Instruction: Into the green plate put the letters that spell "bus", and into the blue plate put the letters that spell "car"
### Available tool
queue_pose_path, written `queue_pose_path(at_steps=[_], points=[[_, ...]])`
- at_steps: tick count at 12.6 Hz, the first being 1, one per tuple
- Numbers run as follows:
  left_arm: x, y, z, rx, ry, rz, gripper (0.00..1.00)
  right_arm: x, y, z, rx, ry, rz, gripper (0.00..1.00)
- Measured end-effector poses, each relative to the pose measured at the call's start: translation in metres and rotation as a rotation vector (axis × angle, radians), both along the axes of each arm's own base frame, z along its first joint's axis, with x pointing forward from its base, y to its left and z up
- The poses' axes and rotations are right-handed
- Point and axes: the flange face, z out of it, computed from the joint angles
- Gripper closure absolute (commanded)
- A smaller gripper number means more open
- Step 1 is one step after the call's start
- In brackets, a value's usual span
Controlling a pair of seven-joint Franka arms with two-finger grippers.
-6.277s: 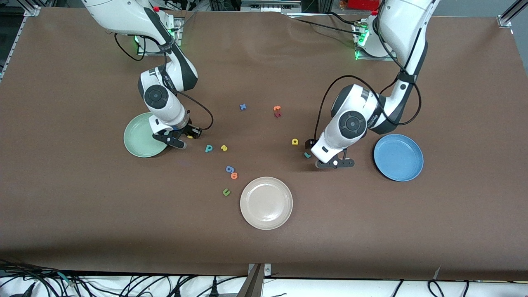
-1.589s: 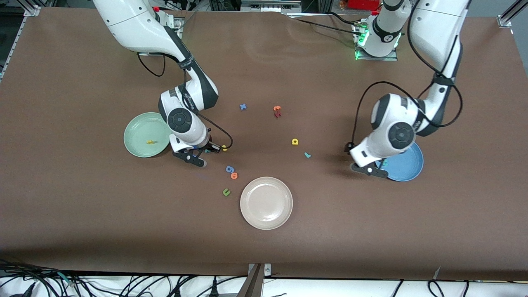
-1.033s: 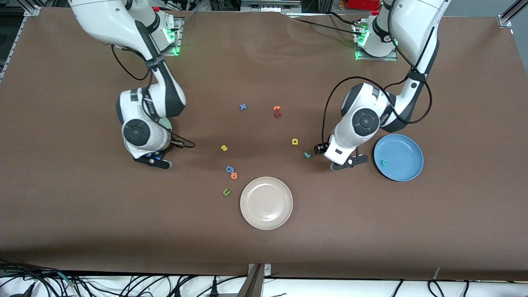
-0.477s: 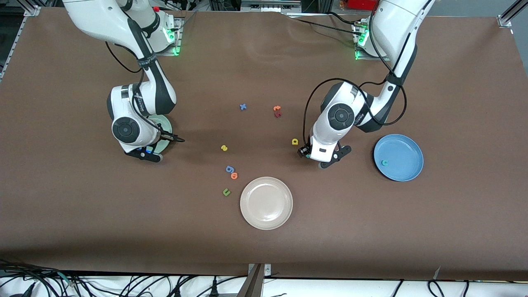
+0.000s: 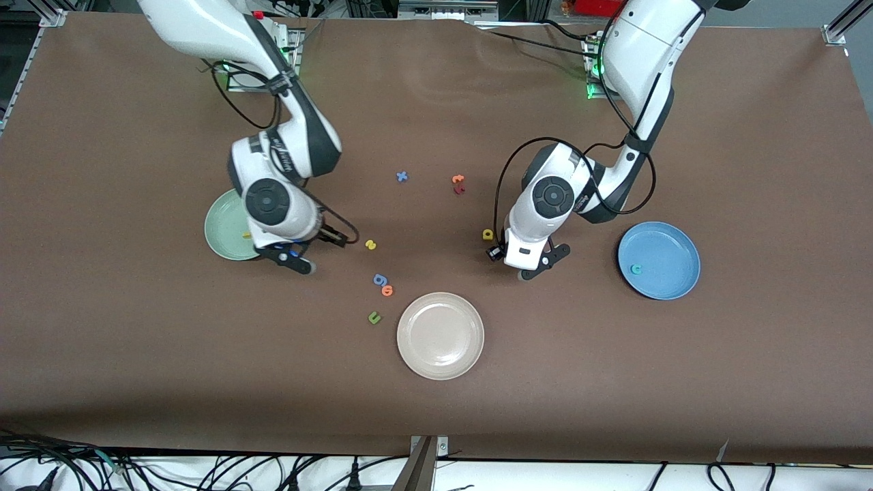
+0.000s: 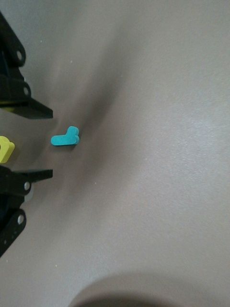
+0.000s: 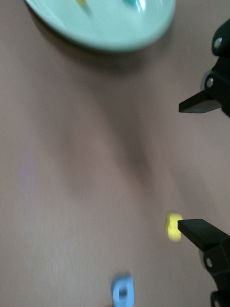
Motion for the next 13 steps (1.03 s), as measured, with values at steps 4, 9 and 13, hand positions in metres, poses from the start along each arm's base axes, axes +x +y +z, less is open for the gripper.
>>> queue_pose_path(at_steps=[4, 9, 13], points=[[-0.008, -0.007, -0.011, 0.042, -0.011, -0.068, 0.51, -0.003, 0.042, -0.045, 0.037, -0.054, -0.095, 0.35], [-0.008, -0.004, -0.019, 0.067, -0.015, -0.093, 0.74, -0.016, 0.061, -0.061, 0.035, -0.05, -0.079, 0.39], [-0.007, -0.005, -0.018, 0.065, -0.017, -0.093, 1.0, -0.019, 0.062, -0.068, 0.03, -0.045, -0.077, 0.68]])
